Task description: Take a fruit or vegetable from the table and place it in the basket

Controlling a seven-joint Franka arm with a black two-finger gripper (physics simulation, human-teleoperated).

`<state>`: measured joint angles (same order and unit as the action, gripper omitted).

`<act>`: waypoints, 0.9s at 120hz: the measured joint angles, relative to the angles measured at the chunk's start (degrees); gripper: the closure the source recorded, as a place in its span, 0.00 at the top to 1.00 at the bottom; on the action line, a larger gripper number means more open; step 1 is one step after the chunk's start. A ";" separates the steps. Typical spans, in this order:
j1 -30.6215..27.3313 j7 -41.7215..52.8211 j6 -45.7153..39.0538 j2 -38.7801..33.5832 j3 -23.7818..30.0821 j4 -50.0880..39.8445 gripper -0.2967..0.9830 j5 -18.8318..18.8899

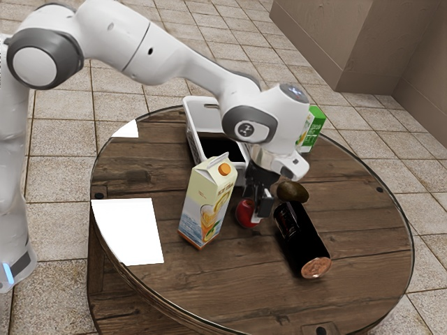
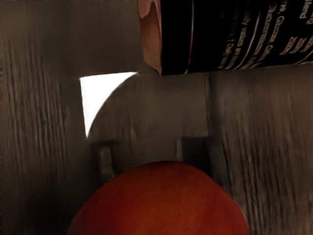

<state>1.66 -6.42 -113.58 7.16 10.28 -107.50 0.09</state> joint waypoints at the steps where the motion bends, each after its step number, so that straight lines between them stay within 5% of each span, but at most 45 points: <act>1: 0.00 0.00 -0.05 0.06 0.00 0.00 0.77 0.00; 49: 0.08 0.02 -2.53 2.04 0.00 -0.94 0.77 0.16; 69: 0.07 -0.08 -2.93 2.16 0.01 -0.97 0.57 0.29; 108: 1.07 -0.59 0.16 -6.51 3.42 -0.51 0.53 0.74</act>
<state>2.73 -7.01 -113.42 0.65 13.71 -108.01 0.83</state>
